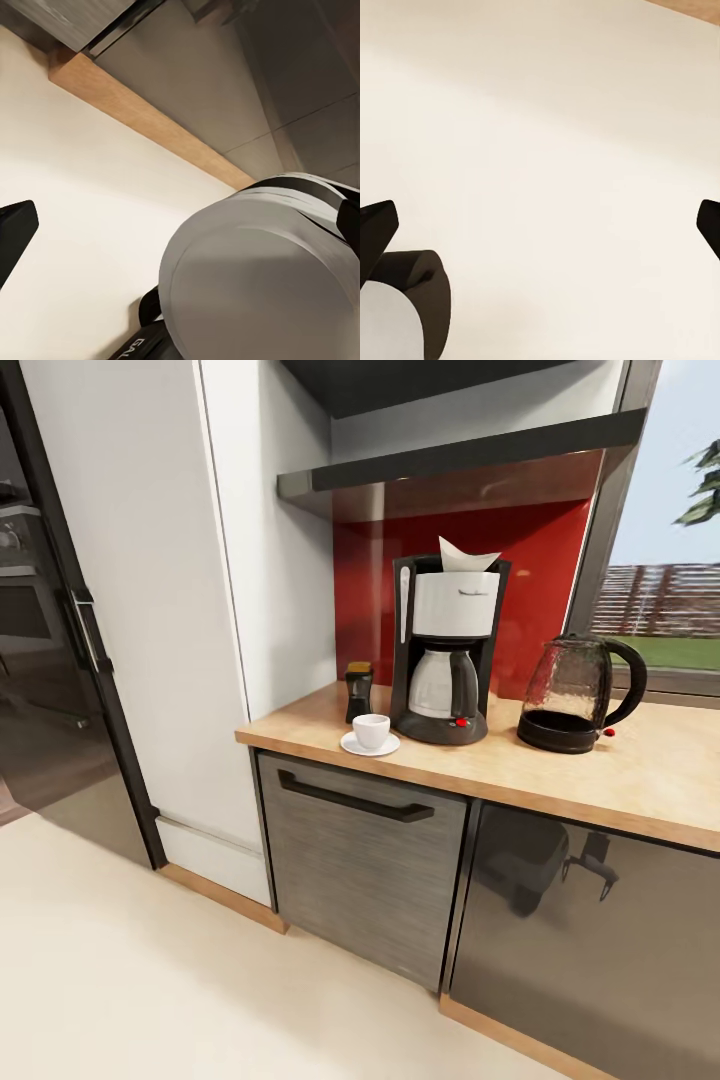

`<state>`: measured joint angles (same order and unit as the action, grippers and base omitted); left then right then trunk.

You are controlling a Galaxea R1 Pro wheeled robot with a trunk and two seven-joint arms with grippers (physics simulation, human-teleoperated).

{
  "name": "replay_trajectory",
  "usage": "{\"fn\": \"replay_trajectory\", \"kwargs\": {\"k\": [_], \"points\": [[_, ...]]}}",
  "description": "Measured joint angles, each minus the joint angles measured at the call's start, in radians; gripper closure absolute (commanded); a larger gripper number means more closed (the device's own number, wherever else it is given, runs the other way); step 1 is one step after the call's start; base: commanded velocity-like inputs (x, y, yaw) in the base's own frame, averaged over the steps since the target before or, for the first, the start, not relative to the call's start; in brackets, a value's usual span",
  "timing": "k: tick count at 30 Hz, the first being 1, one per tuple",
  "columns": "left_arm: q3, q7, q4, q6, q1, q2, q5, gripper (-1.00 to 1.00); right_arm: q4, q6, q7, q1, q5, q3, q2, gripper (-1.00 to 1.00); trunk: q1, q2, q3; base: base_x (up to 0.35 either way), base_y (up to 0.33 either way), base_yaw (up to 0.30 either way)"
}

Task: Set up a coffee station on the kitchen countertop: keep the coffee maker on the countertop, move the bottle of coffee from the kitchen shelf to the counter next to the coffee maker, place a paper coffee filter on top of the coffee maker, put the saucer next to the coffee maker with the coffee cup on the saucer, and place the electric kettle next to the coffee maker.

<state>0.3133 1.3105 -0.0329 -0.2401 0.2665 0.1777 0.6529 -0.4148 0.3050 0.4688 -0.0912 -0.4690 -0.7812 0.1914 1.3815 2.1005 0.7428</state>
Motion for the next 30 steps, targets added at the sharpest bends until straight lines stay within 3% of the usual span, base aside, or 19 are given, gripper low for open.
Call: {"fn": "replay_trajectory", "kwargs": {"k": [10, 19, 20, 24, 29, 30], "points": [[0.004, 0.006, 0.000, 0.000, 0.000, 0.002, 0.000, -1.00, -0.006, 0.000, 0.000, 0.000, 0.000, 0.000, 0.003, -1.00, 0.000, 0.000, 0.000, 0.000, 0.000, 0.000], [-0.053, -0.042, 0.001, -0.002, 0.000, 0.020, 0.002, -1.00, -0.038, 0.001, 0.042, 0.000, 0.034, -0.024, 0.031, -1.00, 0.000, 0.000, 0.000, 0.000, 0.000, 0.000], [-0.194, -0.156, 0.000, -0.002, 0.000, 0.020, 0.004, -1.00, -0.038, 0.001, 0.053, 0.000, 0.052, -0.024, 0.033, -1.00, 0.000, 0.000, 0.000, 0.000, 0.000, 0.000], [-0.203, -0.292, 0.000, -0.002, 0.000, 0.021, 0.003, -1.00, -0.040, 0.000, 0.088, 0.000, 0.109, -0.025, 0.041, -1.00, 0.000, 0.000, 0.000, 0.000, 0.000, 0.000], [-0.205, -0.408, 0.001, -0.003, 0.000, 0.020, 0.003, -1.00, -0.040, 0.000, 0.097, 0.000, 0.124, -0.026, 0.049, -1.00, 0.000, 0.000, 0.000, 0.000, 0.000, 0.000], [-0.205, -0.457, 0.001, -0.003, 0.000, 0.020, 0.003, -1.00, -0.040, 0.000, 0.098, 0.000, 0.126, -0.026, 0.050, -1.00, 0.000, 0.000, 0.000, 0.000, 0.000, 0.000]]}}
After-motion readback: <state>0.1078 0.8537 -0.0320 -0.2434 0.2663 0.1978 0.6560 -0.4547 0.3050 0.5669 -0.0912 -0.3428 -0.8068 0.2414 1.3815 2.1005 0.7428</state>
